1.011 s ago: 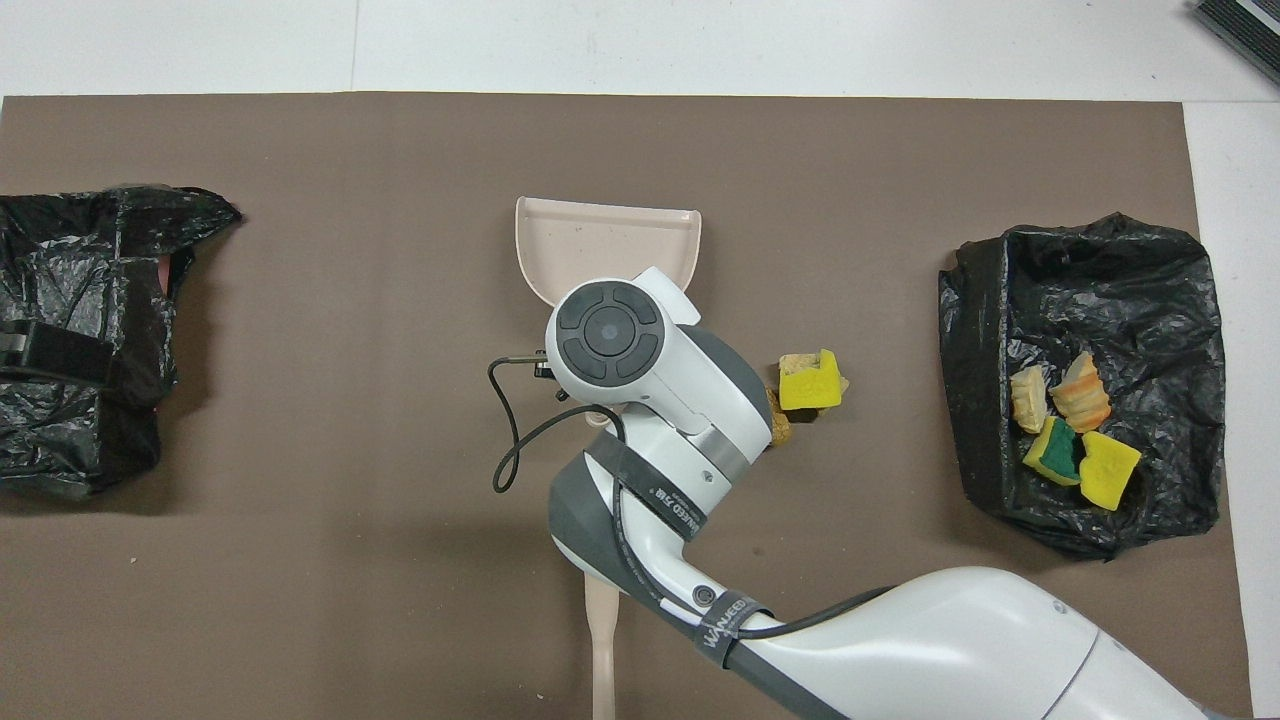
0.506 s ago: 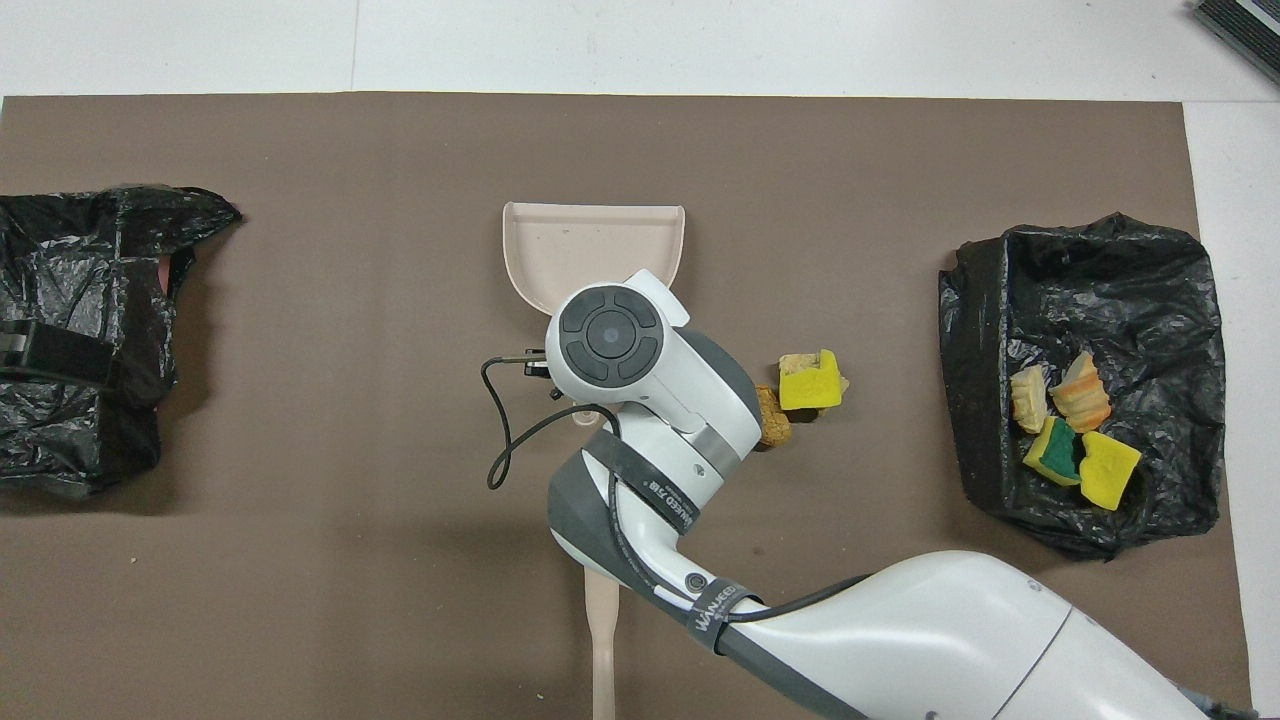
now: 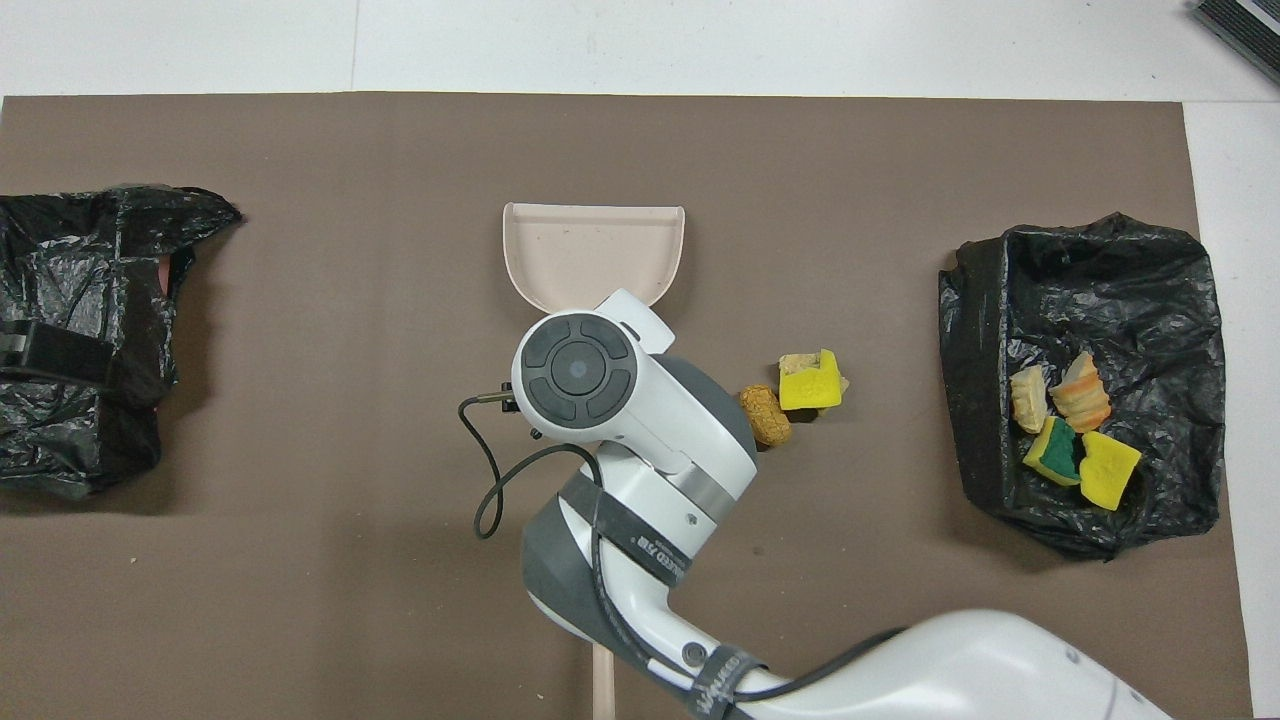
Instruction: Sweep and dump trash in bin
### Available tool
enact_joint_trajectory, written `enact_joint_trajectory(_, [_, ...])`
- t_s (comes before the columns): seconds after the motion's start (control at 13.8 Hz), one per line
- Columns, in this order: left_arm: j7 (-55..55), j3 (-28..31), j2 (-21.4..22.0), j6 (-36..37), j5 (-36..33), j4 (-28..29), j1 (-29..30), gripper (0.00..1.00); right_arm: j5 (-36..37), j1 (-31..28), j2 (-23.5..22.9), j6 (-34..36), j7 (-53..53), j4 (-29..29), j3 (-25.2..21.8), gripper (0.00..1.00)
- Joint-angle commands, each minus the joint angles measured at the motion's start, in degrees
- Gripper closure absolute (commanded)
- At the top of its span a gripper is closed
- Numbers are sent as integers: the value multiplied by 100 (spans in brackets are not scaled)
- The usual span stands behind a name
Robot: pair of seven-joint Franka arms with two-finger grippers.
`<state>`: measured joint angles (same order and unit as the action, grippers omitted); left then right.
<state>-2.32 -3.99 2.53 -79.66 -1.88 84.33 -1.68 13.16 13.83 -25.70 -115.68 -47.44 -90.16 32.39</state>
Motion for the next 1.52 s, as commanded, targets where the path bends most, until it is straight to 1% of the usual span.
enact_joint_trajectory(0.0, [-14,-58,160,-234,-14,215,89,0,-769,-196,1266,492,401,-965,83,0])
enact_joint_trajectory(0.14, [-14,-58,134,-505,-6,250,36,0,-1383,-187,1882,661,569,-1519,83,0])
enact_joint_trajectory(0.29, [-5,-119,37,-656,-6,268,-17,0,-1955,-161,2392,609,717,-2178,170,0])
enact_joint_trajectory(0.36, [4,-120,-16,-769,38,277,-86,0,-2219,-152,2595,609,849,-2381,232,0])
enact_joint_trajectory(0.51, [134,-129,-86,-1260,126,556,-358,0,-2650,-135,3034,565,1174,-3048,268,0])
enact_joint_trajectory(0.58, [414,-129,-165,-1628,126,715,-577,0,-2843,-109,3053,338,1228,-3251,294,0])
enact_joint_trajectory(0.65, [721,-129,-296,-1936,126,838,-806,0,-2871,-108,3036,58,1228,-3401,424,0])
enact_joint_trajectory(0.87, [1364,-129,-543,-2570,126,1181,-1421,0,-2872,-99,3001,-444,1237,-3762,644,0])
enact_joint_trajectory(1.01, [1786,-129,-823,-2957,126,1270,-1738,0,-2872,-99,2800,-831,1167,-3920,855,0])
enact_joint_trajectory(1.23, [2603,-120,-1438,-3485,117,1279,-2256,0,-2872,-91,2764,-1052,1141,-4149,1032,0])
enact_joint_trajectory(1.3, [2805,-120,-1631,-3826,117,1322,-2380,0,-2872,-73,2737,-1253,1106,-4210,1041,0])
enact_joint_trajectory(1.44, [3000,-120,-1730,-4179,117,1559,-2591,0,-2872,-38,2728,-1421,1035,-4378,1067,0])
